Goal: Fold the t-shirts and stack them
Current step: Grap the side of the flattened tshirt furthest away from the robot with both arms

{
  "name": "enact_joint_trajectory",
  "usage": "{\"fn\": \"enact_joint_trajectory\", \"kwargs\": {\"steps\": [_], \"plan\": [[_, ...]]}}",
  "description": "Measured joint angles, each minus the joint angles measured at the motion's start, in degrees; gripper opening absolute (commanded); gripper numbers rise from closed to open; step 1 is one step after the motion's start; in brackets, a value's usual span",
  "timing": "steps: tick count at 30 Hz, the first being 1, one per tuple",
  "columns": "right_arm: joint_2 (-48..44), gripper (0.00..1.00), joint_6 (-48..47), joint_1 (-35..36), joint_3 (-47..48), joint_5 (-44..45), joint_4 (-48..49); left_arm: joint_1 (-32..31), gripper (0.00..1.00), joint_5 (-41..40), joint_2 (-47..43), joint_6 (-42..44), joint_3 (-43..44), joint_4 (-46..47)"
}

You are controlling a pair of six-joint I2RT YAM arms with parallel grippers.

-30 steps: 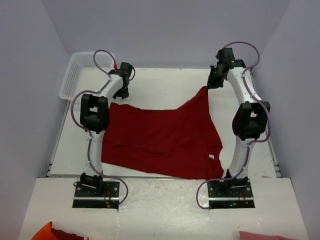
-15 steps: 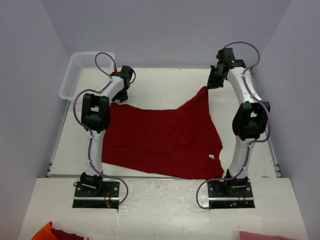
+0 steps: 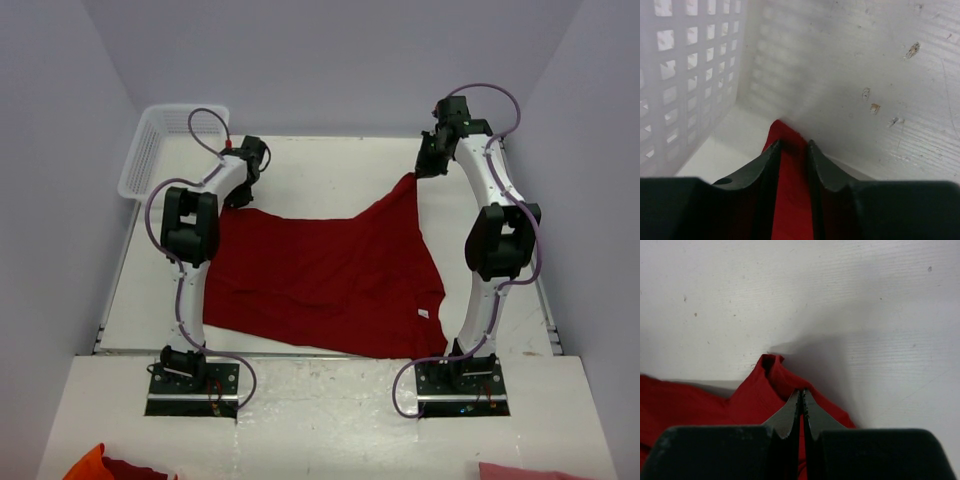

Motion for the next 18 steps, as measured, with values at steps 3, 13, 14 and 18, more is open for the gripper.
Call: {"fn": "enact_joint_trajectory", "kwargs": {"steps": [3, 13, 14, 18], "plan": [[0.00, 0.00, 0.00, -0.04, 0.00, 0.00, 0.00, 0.00, 0.08, -0.42, 0.00, -0.02, -0.81, 0.22], [0.00, 0.00, -0.20, -0.09, 0.00, 0.22, -0.02, 0.00, 0.00, -1.40, 0.66, -0.15, -0.15, -0.20], [0.00, 0.00, -0.20, -0.11, 0.00, 0.31, -0.02, 0.00, 0.00, -1.42, 0.66, -0.13, -0.15, -0.20], [0.09, 0.00, -0.20, -0.66, 0.24, 1.33, -0.09, 0.00, 0.00, -1.51, 0.66, -0.15, -0.15, -0.20]]}}
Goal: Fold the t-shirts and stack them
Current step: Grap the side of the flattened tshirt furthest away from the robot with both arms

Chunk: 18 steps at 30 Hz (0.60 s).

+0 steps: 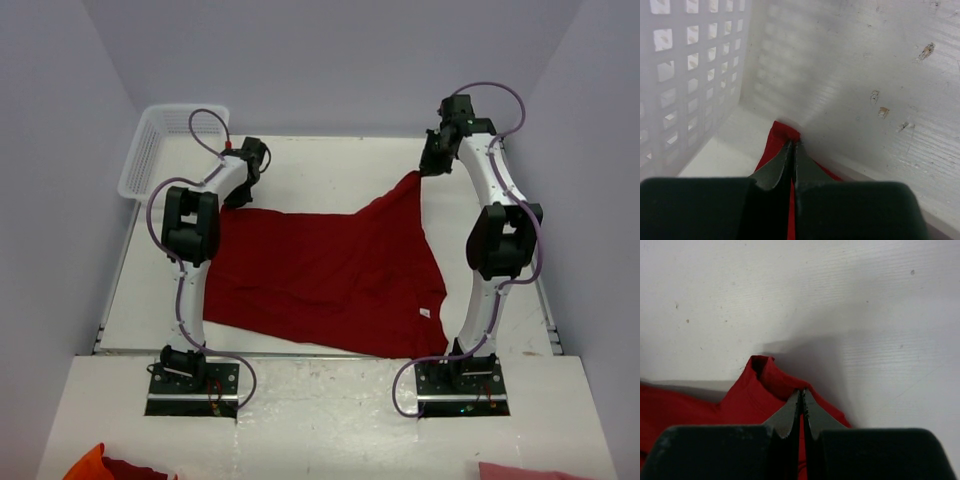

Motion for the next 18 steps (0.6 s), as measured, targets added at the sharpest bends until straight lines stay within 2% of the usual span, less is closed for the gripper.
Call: {"fn": "enact_joint_trajectory", "kwargs": {"steps": [18], "plan": [[10.29, 0.00, -2.45, -3.63, 15.08, 0.13, -0.92, -1.36, 0.00, 0.52, -0.04, -1.73, 1.14, 3.87]]}}
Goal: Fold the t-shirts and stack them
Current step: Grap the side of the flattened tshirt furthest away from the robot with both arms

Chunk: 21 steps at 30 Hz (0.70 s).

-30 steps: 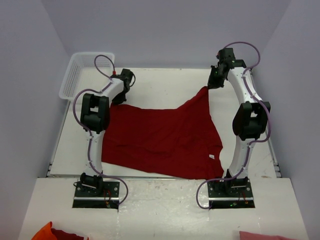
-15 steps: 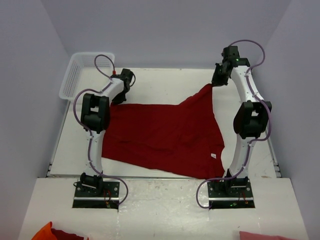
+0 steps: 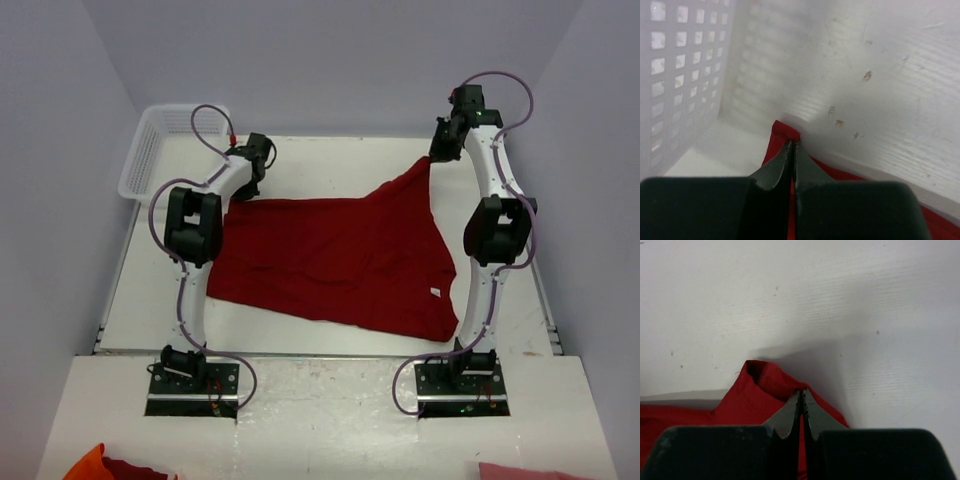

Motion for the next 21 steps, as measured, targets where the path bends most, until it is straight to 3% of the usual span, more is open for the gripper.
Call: {"fn": "enact_joint_trajectory", "kwargs": {"steps": [9, 21], "plan": [[0.90, 0.00, -2.19, -1.88, 1.92, -0.02, 0.28, -2.51, 0.00, -0.59, -2.78, 0.04, -2.25, 9.60], [0.90, 0.00, -3.58, -1.81, 2.14, -0.42, 2.60, -2.80, 0.00, -3.76, -2.82, 0.55, -1.90, 14.12]]}}
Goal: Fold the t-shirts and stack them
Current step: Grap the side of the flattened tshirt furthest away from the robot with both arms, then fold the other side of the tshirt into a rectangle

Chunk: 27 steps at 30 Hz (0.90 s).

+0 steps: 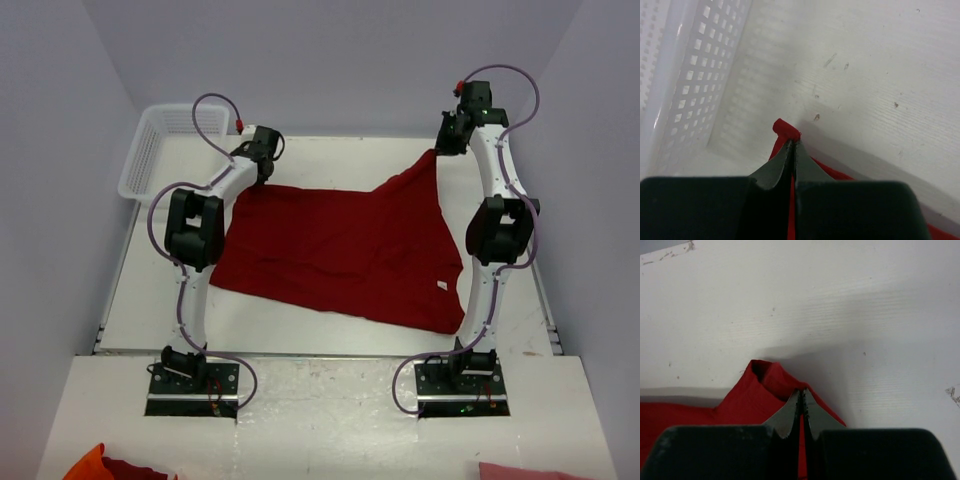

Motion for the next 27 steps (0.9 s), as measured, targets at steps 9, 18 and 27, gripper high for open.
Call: {"fn": "enact_joint_trajectory", "kwargs": {"steps": [9, 18, 27], "plan": [[0.00, 0.00, -0.44, 0.00, 0.00, 0.00, 0.85, -0.02, 0.00, -0.92, -0.04, 2.80, 0.42, 3.56], [0.00, 0.00, -0.46, 0.00, 0.00, 0.04, 1.55, -0.37, 0.00, -0.76, -0.04, 6.62, 1.27, 6.84], [-0.02, 0.00, -0.46, 0.00, 0.00, 0.04, 1.57, -0.55, 0.00, -2.29, 0.04, 8.13, 4.59, 6.36]]}}
